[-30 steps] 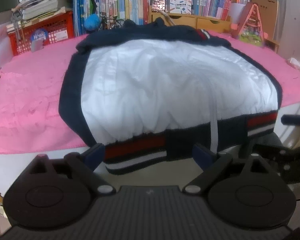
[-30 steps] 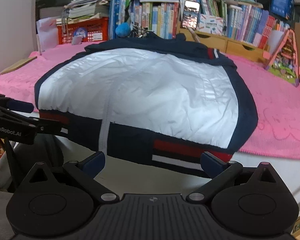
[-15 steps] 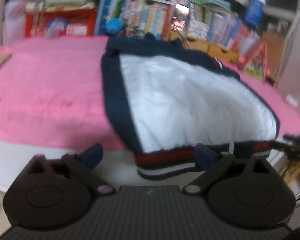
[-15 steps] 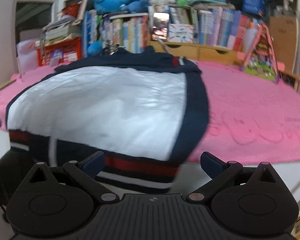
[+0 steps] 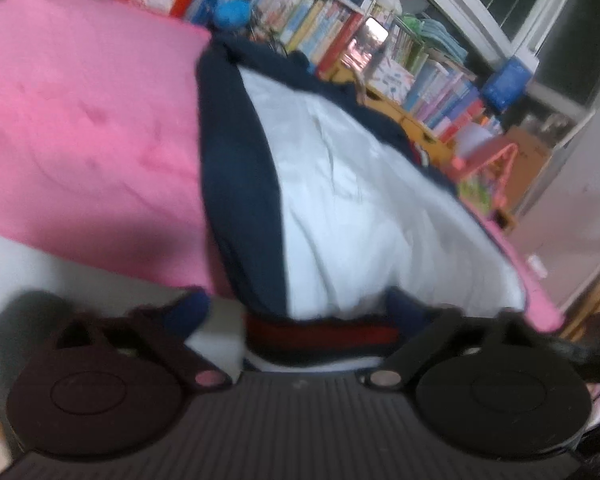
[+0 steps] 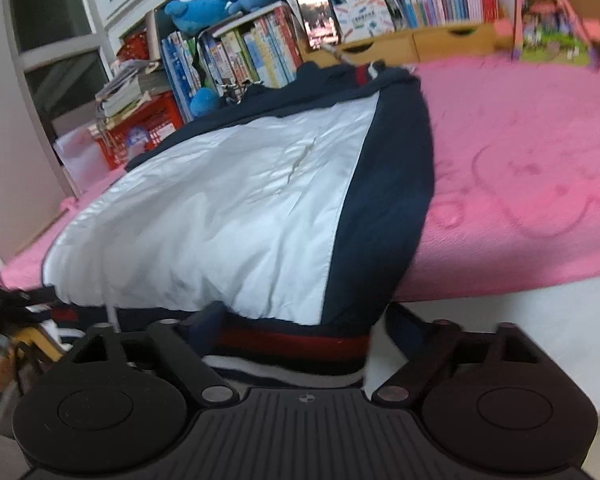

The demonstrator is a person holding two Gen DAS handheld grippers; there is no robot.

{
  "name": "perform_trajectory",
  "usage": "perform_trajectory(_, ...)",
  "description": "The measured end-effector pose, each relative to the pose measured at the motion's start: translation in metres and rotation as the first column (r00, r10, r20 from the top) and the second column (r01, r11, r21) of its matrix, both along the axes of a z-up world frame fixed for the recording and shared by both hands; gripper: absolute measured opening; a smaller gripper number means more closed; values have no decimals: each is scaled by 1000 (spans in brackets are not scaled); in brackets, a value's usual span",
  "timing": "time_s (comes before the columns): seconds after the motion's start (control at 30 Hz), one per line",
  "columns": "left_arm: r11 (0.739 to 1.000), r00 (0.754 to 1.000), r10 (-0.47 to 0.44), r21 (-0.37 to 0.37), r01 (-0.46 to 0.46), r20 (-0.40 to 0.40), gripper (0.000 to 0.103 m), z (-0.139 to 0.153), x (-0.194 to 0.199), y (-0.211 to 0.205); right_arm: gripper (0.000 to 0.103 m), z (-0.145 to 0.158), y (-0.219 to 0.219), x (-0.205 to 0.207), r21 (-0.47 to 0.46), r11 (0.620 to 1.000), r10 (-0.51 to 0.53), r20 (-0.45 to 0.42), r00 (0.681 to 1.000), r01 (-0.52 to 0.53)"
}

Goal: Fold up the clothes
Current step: 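Grasp the striped hem with both tools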

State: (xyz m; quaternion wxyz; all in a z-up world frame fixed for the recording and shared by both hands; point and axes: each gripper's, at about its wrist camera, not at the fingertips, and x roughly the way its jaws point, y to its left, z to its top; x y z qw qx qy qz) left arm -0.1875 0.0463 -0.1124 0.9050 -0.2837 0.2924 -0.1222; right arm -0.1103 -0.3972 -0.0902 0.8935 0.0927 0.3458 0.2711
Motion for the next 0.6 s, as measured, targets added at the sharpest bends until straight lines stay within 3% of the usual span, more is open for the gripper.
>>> perform_trajectory(0.03, 1000, 1000, -15, -17, 15, -4, 44, 4, -5, 0, 61, 1, 0, 0, 16, 1000, 8, -20, 1000, -7)
perform_trajectory(0.07, 1000, 1000, -28, -2, 28, 0, 33, 11, -11, -3, 58, 1, 0, 1, 31, 999, 16, -40, 999, -14)
perform_trajectory(0.13, 998, 997, -64, 8, 64, 44, 21, 34, -26, -5, 40, 8, -3, -4, 50, 998, 42, -62, 997, -39)
perform_trajectory(0.27, 993, 977, -118, -10, 122, 177, 21, 89, -48, -3, 30, 50, -11, -30, 87, 991, 102, -10, 995, -100)
perform_trajectory(0.37, 991, 952, -131, 4, 135, 276, 21, 127, -30, -3, 23, 91, -10, -27, 147, 984, 96, 57, 994, -104)
perform_trajectory(0.47, 992, 950, -121, 67, 106, 287, 21, 145, 8, -8, 18, 124, 3, -8, 172, 979, 87, 121, 989, -108)
perform_trajectory(0.6, 987, 973, -63, 160, 27, 223, 21, 137, 73, -1, 15, 137, 34, 52, 139, 988, 47, 129, 991, -65)
